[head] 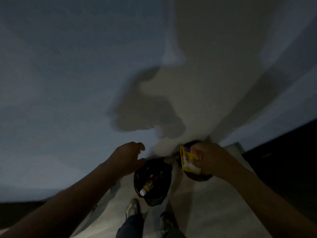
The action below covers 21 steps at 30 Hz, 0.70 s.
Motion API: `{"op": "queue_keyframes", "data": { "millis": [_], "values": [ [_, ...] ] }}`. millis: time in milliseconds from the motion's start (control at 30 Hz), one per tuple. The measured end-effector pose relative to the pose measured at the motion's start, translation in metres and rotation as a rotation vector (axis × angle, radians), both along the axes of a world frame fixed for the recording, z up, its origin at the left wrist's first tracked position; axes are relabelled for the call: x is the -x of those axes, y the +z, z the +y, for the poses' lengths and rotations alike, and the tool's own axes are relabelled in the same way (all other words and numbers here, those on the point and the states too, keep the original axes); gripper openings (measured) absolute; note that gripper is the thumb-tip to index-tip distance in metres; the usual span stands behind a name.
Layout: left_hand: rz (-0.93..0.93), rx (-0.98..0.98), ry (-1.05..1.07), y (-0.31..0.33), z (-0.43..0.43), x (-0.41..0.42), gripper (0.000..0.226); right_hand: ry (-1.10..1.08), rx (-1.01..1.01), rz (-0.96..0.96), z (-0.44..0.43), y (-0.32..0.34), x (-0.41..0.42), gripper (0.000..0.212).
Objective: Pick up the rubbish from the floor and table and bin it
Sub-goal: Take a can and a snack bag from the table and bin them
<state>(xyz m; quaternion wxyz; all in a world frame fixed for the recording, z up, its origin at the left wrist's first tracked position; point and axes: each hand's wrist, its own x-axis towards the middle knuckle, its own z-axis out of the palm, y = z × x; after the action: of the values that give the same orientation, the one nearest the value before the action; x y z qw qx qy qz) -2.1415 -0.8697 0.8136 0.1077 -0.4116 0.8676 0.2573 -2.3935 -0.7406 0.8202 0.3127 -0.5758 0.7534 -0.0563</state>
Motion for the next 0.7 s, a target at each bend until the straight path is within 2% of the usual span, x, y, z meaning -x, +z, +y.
{"op": "queue_keyframes", "data": {
  "millis": [100, 333, 500, 700],
  "values": [
    [0.065, 0.032, 0.094, 0.034, 0.028, 0.000, 0.042, 0.049, 0.097, -0.043, -0.004, 0.040, 0.010, 0.047],
    [0.140, 0.205, 0.272, 0.127, 0.063, -0.019, 0.041, 0.346, 0.300, -0.037, -0.037, 0.129, -0.014, 0.047],
    [0.170, 0.344, 0.434, 0.198, 0.080, -0.074, 0.041, 0.541, 0.459, -0.022, -0.060, 0.190, -0.074, 0.045],
    [0.177, 0.558, 0.673, 0.272, 0.129, -0.174, 0.039, 0.735, 0.668, -0.135, -0.071, 0.265, -0.191, 0.037]
  ]
}}
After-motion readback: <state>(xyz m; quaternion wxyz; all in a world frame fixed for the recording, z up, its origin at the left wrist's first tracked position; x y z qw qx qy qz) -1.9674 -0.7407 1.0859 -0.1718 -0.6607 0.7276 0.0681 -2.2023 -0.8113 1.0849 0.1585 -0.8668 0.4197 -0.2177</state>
